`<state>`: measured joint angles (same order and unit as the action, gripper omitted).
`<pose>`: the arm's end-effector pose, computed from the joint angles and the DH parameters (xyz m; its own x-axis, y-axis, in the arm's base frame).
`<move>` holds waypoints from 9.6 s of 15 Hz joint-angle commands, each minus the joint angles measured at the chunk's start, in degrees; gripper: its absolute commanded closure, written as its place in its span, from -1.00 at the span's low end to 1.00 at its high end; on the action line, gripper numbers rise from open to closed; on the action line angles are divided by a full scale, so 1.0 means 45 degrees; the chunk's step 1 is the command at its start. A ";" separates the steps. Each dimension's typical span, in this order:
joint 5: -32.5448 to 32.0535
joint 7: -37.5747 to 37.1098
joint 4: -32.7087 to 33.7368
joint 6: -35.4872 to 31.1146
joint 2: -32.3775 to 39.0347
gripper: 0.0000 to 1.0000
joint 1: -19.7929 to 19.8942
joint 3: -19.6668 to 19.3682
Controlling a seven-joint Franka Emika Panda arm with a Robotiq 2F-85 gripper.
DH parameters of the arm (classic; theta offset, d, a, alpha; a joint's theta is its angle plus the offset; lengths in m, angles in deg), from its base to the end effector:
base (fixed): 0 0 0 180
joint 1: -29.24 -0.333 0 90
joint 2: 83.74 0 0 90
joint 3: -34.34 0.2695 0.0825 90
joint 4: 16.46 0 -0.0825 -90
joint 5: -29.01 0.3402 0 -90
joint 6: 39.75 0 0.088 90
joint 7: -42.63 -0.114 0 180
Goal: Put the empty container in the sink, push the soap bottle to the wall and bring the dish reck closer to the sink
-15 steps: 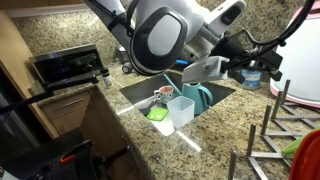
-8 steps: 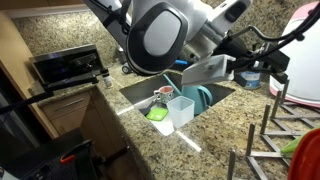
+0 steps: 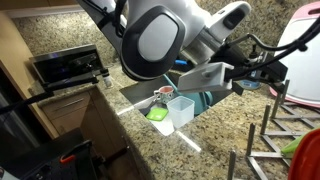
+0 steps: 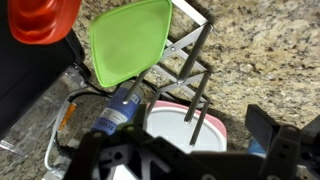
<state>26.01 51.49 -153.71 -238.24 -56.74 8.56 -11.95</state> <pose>0.4729 -0.2157 0.2562 0.8274 0.1001 0.5526 -0.1858 -0.8797 0.4376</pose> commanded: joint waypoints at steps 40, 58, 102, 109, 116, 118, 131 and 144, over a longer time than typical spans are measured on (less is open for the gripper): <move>0.0023 0.1243 0.1496 0.0351 0.0812 -1.00 0.4154 0.3848; 0.0236 0.1663 0.1414 0.0104 0.1521 0.64 0.3949 0.3624; -0.0760 0.2686 0.1045 0.0125 0.1022 -0.47 0.3254 0.4317; -0.0662 0.2740 0.1137 0.0118 0.0779 -1.00 0.2849 0.4111; -0.0698 0.3138 0.0865 0.0110 -0.0730 -1.00 0.1956 0.3506; -0.0689 0.3500 0.0818 0.0110 -0.1230 -1.00 0.1521 0.3077; -0.1655 0.9096 -0.0630 0.0111 -0.3802 -1.00 -0.0658 0.0775; -0.1907 1.4738 -0.2297 0.0112 -0.6736 -1.00 -0.0533 0.0090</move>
<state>18.31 111.51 -161.01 -237.74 -82.34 5.75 -10.59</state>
